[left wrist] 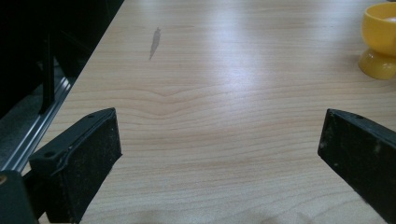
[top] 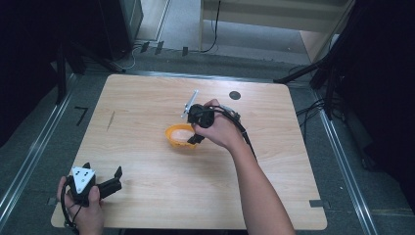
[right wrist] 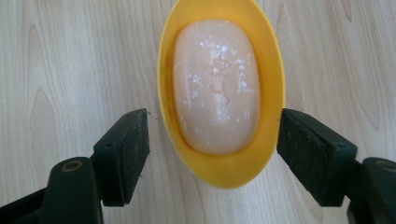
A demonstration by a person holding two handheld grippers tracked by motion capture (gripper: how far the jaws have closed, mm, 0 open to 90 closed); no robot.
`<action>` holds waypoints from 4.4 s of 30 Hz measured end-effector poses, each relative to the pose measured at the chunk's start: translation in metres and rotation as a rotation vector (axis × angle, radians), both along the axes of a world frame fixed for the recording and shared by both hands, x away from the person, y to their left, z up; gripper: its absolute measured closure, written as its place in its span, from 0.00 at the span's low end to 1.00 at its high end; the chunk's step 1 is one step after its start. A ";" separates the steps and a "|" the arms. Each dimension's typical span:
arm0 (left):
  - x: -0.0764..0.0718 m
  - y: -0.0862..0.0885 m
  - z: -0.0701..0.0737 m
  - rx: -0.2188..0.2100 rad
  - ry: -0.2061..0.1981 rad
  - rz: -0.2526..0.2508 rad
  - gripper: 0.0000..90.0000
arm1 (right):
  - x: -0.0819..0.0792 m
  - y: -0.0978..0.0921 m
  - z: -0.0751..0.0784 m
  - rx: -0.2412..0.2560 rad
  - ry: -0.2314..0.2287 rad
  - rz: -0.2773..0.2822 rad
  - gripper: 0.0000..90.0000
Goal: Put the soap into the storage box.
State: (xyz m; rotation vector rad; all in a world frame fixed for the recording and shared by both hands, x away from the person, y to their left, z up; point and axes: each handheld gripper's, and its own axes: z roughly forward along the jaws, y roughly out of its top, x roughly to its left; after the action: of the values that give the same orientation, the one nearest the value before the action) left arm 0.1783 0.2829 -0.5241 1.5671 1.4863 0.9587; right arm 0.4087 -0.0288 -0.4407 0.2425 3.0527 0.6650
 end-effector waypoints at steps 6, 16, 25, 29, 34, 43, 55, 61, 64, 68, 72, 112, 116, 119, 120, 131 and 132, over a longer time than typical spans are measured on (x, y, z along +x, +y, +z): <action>0.000 0.000 0.000 0.001 -0.001 0.000 0.00 | -0.005 -0.013 -0.002 0.006 -0.001 -0.018 0.34; 0.000 -0.001 0.000 0.011 0.004 0.001 0.00 | -0.014 -0.038 -0.007 0.031 0.009 -0.032 0.40; 0.000 -0.002 0.000 0.015 -0.001 -0.001 0.00 | -0.025 -0.056 -0.013 0.032 0.020 -0.044 0.41; 0.000 -0.002 0.000 0.019 0.000 -0.001 0.00 | -0.030 -0.063 -0.016 0.035 0.030 -0.056 0.41; 0.000 -0.002 0.000 0.021 0.002 -0.002 0.00 | -0.035 -0.072 -0.019 0.060 0.023 -0.059 0.41; 0.001 -0.002 0.000 0.026 0.000 -0.003 0.00 | -0.045 -0.092 -0.025 0.089 0.032 -0.086 0.41; 0.000 -0.003 0.000 0.029 0.002 -0.003 0.00 | -0.062 -0.116 -0.033 0.123 0.028 -0.120 0.41; 0.000 -0.003 0.000 0.030 0.002 -0.005 0.00 | -0.072 -0.125 -0.037 0.128 0.025 -0.124 0.41; 0.000 -0.003 0.000 0.031 0.002 -0.006 0.00 | -0.076 -0.129 -0.039 0.139 0.016 -0.128 0.40; 0.000 -0.004 0.000 0.034 0.002 -0.006 0.00 | -0.083 -0.136 -0.042 0.158 0.017 -0.147 0.38; 0.000 -0.004 0.000 0.036 0.002 -0.005 0.00 | -0.089 -0.143 -0.044 0.187 0.013 -0.165 0.36; -0.001 -0.007 0.000 0.061 -0.008 -0.009 0.00 | -0.153 -0.226 -0.081 0.316 0.007 -0.352 0.15; -0.001 -0.007 0.000 0.063 -0.011 -0.009 0.00 | -0.159 -0.238 -0.086 0.330 0.004 -0.375 0.15; -0.001 -0.007 0.000 0.064 -0.012 -0.007 0.00 | -0.163 -0.247 -0.090 0.354 0.001 -0.399 0.15; -0.001 -0.007 0.000 0.065 -0.011 -0.006 0.00 | -0.165 -0.251 -0.091 0.362 0.003 -0.403 0.15; -0.002 -0.008 0.000 0.072 -0.012 -0.004 0.00 | -0.181 -0.286 -0.098 0.418 -0.020 -0.476 0.15; -0.002 -0.008 0.000 0.072 -0.012 -0.002 0.00 | -0.182 -0.288 -0.099 0.422 -0.021 -0.479 0.15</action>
State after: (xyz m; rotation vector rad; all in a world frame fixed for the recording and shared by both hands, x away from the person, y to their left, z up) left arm 0.1767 0.2749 -0.5244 1.6104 1.4558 1.0287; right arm 0.2264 -0.3172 -0.5394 0.9197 2.6302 1.2305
